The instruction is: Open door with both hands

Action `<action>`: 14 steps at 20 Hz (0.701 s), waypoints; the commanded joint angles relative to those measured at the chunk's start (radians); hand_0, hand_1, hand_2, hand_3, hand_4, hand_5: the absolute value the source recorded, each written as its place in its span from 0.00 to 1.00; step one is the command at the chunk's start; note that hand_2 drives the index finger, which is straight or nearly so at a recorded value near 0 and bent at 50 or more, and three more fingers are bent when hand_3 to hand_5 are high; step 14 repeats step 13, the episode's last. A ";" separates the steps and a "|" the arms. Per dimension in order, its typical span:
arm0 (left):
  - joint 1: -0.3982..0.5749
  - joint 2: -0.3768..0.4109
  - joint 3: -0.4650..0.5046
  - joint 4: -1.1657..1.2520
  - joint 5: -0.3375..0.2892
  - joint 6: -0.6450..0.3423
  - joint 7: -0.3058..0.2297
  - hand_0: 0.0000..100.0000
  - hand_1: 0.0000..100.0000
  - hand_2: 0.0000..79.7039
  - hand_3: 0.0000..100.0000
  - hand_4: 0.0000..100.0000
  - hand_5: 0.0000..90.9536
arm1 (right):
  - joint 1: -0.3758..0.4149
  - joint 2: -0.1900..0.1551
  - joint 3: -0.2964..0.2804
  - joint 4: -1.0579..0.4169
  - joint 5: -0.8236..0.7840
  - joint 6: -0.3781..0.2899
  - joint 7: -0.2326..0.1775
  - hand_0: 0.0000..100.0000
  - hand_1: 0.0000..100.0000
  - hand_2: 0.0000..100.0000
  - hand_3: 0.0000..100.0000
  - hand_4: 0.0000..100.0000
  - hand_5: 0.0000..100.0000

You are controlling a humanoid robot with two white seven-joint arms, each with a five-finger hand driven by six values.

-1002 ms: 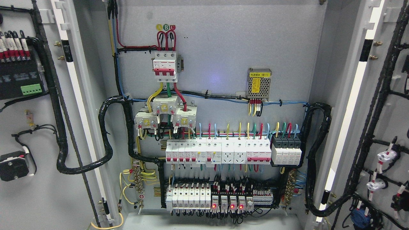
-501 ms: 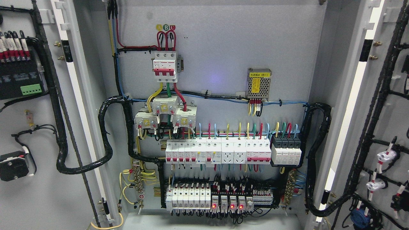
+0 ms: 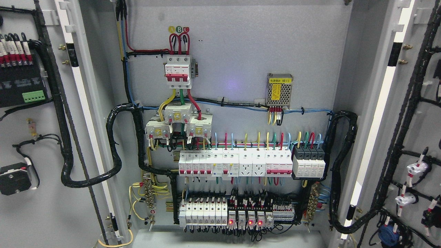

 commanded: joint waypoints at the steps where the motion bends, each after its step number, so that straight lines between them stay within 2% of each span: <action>1: 0.004 -0.051 0.037 0.229 -0.001 0.069 0.009 0.00 0.00 0.00 0.00 0.00 0.00 | -0.014 0.071 0.050 0.312 0.149 0.112 -0.041 0.00 0.00 0.00 0.00 0.00 0.00; 3: 0.004 -0.053 0.039 0.227 -0.001 0.131 0.011 0.00 0.00 0.00 0.00 0.00 0.00 | -0.014 0.071 0.049 0.314 0.181 0.157 -0.041 0.00 0.00 0.00 0.00 0.00 0.00; 5: 0.004 -0.053 0.040 0.227 -0.001 0.151 0.011 0.00 0.00 0.00 0.00 0.00 0.00 | -0.014 0.072 0.043 0.312 0.189 0.194 -0.040 0.00 0.00 0.00 0.00 0.00 0.00; 8: 0.004 -0.053 0.042 0.207 0.002 0.152 0.011 0.00 0.00 0.00 0.00 0.00 0.00 | -0.014 0.097 0.038 0.305 0.187 0.187 -0.041 0.00 0.00 0.00 0.00 0.00 0.00; 14: 0.006 -0.053 0.046 0.207 0.017 0.152 0.011 0.00 0.00 0.00 0.00 0.00 0.00 | -0.014 0.098 0.038 0.302 0.186 0.186 -0.038 0.00 0.00 0.00 0.00 0.00 0.00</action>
